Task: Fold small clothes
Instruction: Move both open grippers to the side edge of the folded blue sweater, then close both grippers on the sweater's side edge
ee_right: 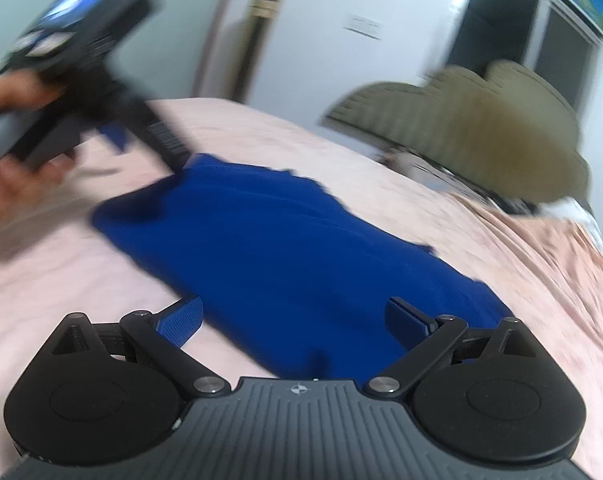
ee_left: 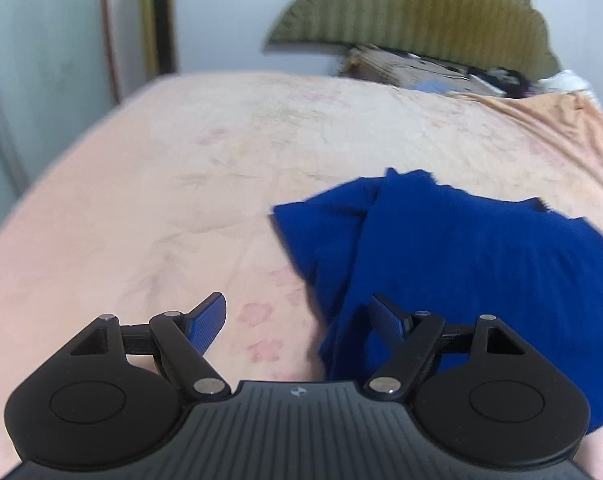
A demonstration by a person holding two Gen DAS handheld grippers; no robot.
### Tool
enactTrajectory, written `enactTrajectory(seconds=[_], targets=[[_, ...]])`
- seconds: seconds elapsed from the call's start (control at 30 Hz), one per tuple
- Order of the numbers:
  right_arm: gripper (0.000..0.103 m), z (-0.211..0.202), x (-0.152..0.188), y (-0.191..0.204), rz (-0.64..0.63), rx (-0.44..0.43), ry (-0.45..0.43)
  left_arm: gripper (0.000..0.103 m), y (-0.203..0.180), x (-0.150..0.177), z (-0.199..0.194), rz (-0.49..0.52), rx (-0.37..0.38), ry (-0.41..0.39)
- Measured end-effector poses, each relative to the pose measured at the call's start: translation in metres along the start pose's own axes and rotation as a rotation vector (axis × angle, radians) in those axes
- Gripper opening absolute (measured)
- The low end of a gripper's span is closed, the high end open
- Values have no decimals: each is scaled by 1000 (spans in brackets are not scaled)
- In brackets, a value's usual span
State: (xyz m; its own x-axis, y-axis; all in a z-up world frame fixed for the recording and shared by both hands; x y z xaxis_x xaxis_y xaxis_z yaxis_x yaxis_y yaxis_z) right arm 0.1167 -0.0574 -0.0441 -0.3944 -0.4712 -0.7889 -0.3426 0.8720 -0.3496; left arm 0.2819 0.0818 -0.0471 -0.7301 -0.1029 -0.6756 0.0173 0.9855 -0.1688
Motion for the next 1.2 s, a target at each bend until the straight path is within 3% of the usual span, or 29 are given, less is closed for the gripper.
enactTrajectory(seconds=[0.23, 0.3, 0.5, 0.6, 0.7, 0.77, 0.83, 0.93, 1.0, 1.2], targets=[[94, 18, -19, 60, -267, 17, 7, 79, 12, -15, 47, -208, 241, 172], [91, 28, -23, 72, -300, 31, 10, 87, 11, -22, 55, -237, 283, 176], [79, 61, -53, 89, -322, 78, -14, 91, 1, -43, 85, -351, 426, 190], [69, 78, -63, 93, -345, 104, -26, 91, -14, -52, 97, -317, 449, 201], [52, 88, -65, 93, -327, 88, -23, 91, -33, -60, 108, -254, 460, 224], [33, 89, -64, 91, -301, 66, -18, 83, -42, -64, 115, -228, 464, 226], [15, 91, -64, 90, -271, 41, -5, 43, -47, -67, 123, -200, 439, 229], [5, 90, -64, 89, -236, 13, -4, 19, -50, -68, 130, -177, 403, 245], [5, 88, -65, 87, -221, -2, -10, 16, -53, -67, 128, -161, 384, 243], [5, 71, -66, 84, -167, -18, -51, 13, -78, -69, 99, 36, 223, 137]])
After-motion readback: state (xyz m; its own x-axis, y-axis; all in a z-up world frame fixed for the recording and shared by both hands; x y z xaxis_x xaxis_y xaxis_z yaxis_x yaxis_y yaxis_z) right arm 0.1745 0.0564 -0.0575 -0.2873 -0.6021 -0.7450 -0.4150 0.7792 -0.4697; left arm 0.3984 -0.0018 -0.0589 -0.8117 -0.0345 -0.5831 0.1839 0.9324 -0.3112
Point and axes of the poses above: each gripper's, at about its wrist camera, not at the fingertips, and z roughly the way its jaws point, y to its left, x to its underside, the point moved 8 cm from there along z, roughly the way its jaws point, and after that the axes turned 6 degrees about -z, right-handed, at the moved point
